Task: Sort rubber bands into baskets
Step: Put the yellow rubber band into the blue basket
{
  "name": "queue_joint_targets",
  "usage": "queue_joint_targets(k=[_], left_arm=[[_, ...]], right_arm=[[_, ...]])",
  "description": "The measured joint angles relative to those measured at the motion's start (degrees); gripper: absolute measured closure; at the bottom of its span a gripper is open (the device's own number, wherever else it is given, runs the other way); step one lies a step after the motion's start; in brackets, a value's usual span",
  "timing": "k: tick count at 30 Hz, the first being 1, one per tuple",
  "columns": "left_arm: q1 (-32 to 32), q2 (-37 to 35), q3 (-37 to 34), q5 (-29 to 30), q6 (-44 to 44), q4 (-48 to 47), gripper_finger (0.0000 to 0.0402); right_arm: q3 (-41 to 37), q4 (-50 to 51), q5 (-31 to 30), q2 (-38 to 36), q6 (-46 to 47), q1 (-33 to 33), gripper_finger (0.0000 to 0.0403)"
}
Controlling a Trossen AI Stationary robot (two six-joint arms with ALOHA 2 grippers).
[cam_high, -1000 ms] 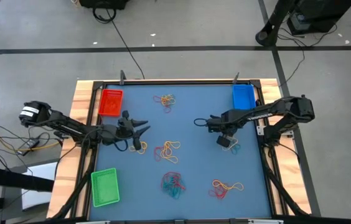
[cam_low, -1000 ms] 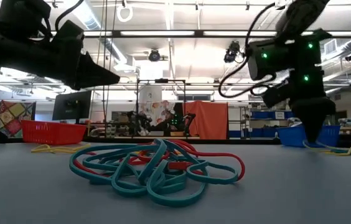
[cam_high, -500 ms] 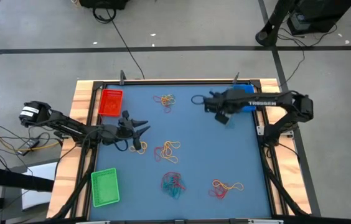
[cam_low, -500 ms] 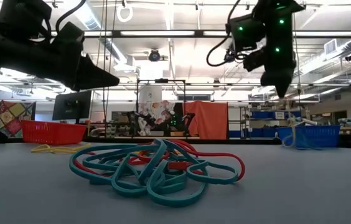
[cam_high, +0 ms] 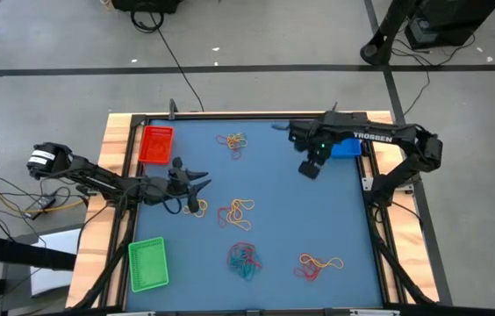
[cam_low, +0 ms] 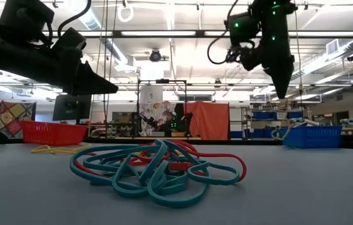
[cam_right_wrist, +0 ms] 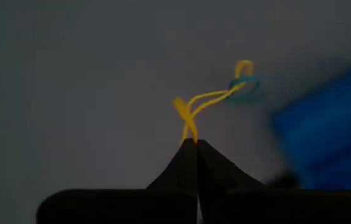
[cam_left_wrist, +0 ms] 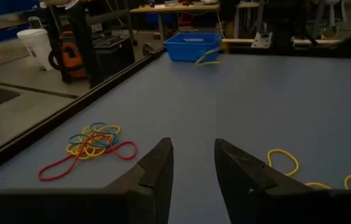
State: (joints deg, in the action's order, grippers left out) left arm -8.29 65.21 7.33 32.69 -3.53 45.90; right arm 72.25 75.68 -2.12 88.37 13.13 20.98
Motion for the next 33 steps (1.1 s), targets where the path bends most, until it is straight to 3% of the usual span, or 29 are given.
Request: queue_joint_targets(k=[10,15,21,26,30,33], left_arm=[[0.00,0.00,0.00,-0.37,-1.22,-0.42,0.0280],[0.00,0.00,-0.02,-0.37,-1.24,-0.37,0.0280],[0.00,0.00,-0.02,-0.35,-1.22,-0.40,0.0280],[0.02,0.00,-0.02,-1.04,-1.25,-0.38,0.0280],[0.00,0.00,-0.02,-1.36,-1.57,-0.38,0.0280],[0.00,0.00,-0.02,-1.47,-1.62,-0.42,0.0280]], right_arm=[[-0.02,0.09,3.52,-2.20,0.96,-6.98,0.0400],[-0.02,1.27,-2.03,-6.29,4.85,-7.02,0.0400],[0.05,-4.00,7.86,-13.51,3.35,-7.93,0.0401],[0.00,4.36,-5.98,-13.55,14.28,-8.01,0.0401],[-0.02,-1.91,1.49,-12.82,10.07,-12.12,0.0401],[-0.02,-4.42,0.60,-12.69,10.59,-13.39,0.0401]])
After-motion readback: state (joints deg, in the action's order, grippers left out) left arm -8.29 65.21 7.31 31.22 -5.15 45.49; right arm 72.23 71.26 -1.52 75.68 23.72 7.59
